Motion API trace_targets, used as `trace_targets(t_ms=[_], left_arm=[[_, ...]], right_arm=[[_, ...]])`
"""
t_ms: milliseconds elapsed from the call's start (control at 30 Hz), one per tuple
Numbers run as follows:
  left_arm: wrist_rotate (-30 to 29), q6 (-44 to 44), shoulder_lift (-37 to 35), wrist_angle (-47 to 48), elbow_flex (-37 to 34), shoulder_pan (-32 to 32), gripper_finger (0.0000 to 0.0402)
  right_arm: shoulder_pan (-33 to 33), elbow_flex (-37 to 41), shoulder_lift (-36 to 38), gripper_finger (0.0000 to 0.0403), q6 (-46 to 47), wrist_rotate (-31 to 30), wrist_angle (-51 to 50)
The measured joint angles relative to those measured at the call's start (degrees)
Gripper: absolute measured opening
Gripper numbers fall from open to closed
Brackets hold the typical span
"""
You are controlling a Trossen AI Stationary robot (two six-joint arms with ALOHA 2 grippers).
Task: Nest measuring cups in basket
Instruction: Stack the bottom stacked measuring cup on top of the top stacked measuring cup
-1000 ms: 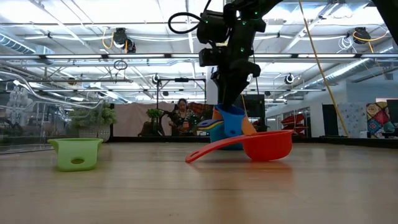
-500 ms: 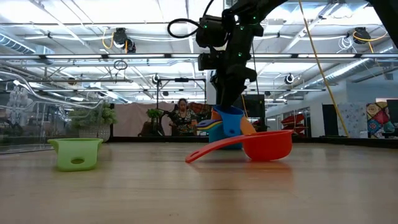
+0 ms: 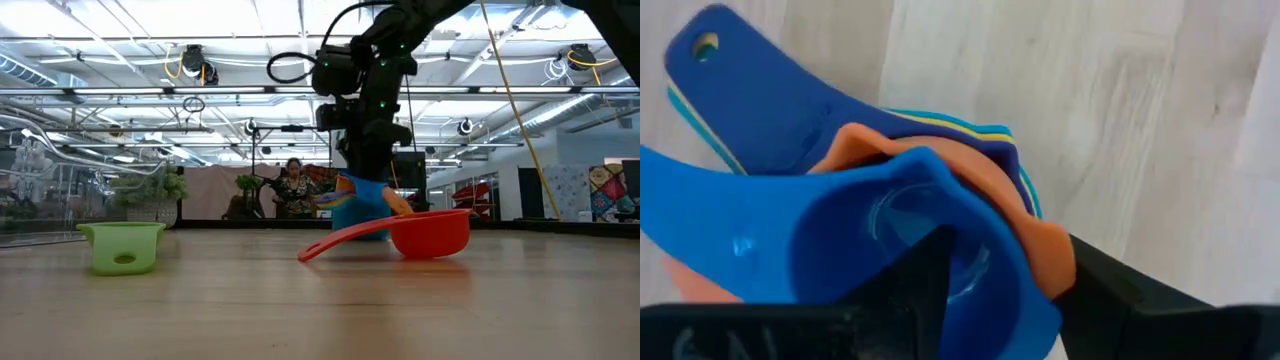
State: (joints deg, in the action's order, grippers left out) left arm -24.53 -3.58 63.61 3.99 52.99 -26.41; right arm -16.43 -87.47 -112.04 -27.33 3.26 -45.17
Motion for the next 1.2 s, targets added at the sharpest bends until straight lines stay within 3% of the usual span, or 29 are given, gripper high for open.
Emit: trace_targets(t_ms=[300,833,1200], left_arm=[[0.0,-0.41,0.0,0.02,0.0,0.02,0.0172],[0.0,-0.13,0.0,-0.52,0.0,0.01,0.0172],[0.0,0.42,0.0,-0.81,0.0,0.02,0.0172]], right_arm=[[-0.02,-0.11,-2.24,0.0144,-0.83,2.98,1.71],[0.31,3.48,-2.36,0.0144,-0.02,2.83,-0.65],[2.11,3.85,3.58,0.0144,-0.59,-0.44,-0.64]])
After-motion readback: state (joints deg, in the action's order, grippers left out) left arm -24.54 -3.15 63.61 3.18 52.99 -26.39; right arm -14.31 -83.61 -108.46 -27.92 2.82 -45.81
